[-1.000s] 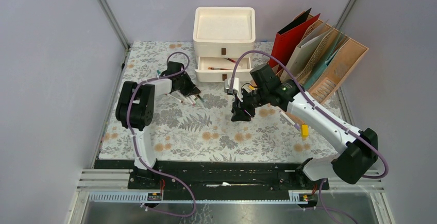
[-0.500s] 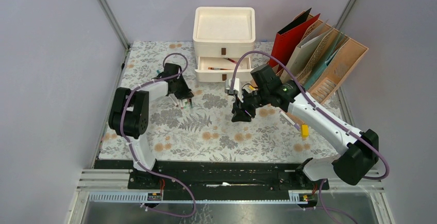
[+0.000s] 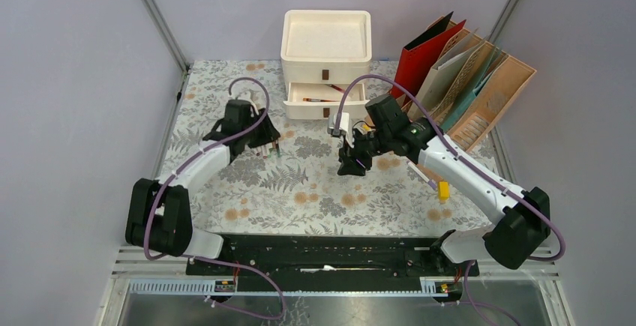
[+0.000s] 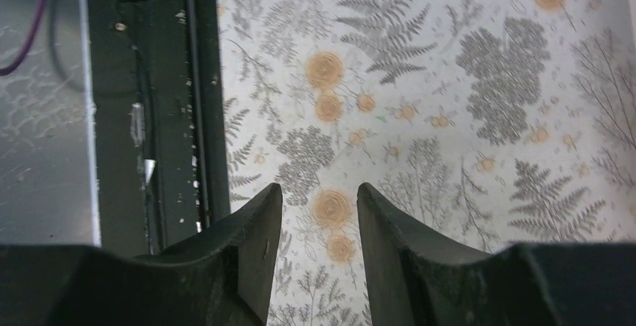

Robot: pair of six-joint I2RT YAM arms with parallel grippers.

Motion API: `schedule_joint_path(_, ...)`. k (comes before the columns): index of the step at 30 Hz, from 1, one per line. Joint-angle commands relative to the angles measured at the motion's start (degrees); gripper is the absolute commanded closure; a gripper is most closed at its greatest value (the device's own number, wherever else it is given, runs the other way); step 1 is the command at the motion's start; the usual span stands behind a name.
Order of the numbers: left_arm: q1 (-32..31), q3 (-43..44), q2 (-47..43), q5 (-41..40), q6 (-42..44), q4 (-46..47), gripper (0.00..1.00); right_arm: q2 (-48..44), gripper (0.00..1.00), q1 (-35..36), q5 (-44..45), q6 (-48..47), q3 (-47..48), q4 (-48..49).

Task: Organize the desk
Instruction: Move the stationery to the center of the board, then pick up the stationery from the center of the board.

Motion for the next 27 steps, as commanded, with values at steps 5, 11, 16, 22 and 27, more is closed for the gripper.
schedule_joint_path(5,-10.3,-8.4,-5.1,-18.7,-0.1,1.4,0.4,2.0,0.5,-4.5,6.8,7.0,-2.3,8.1)
schedule_joint_path(11,-12.8,-4.5,1.7,-25.4,-1.5,-1.1,0.42,3.2,0.5,-6.0,5.0,7.7,-2.5,8.4)
schedule_joint_path(16,-15.3,2.8,9.7,-29.4,-1.7,-5.5,0.48,3.6,0.5,-6.4,5.0,7.5,-2.6,8.4)
schedule_joint_path(22,-16.1,8.2,16.5,-31.2,-1.9,-8.8,0.66,3.5,0.5,-7.0,4.9,7.6,-2.6,8.4)
schedule_joint_path(27,-16.3,9.6,19.1,-33.0,-2.4,-10.6,0.66,3.4,0.49,-7.3,4.5,7.6,-2.6,8.4)
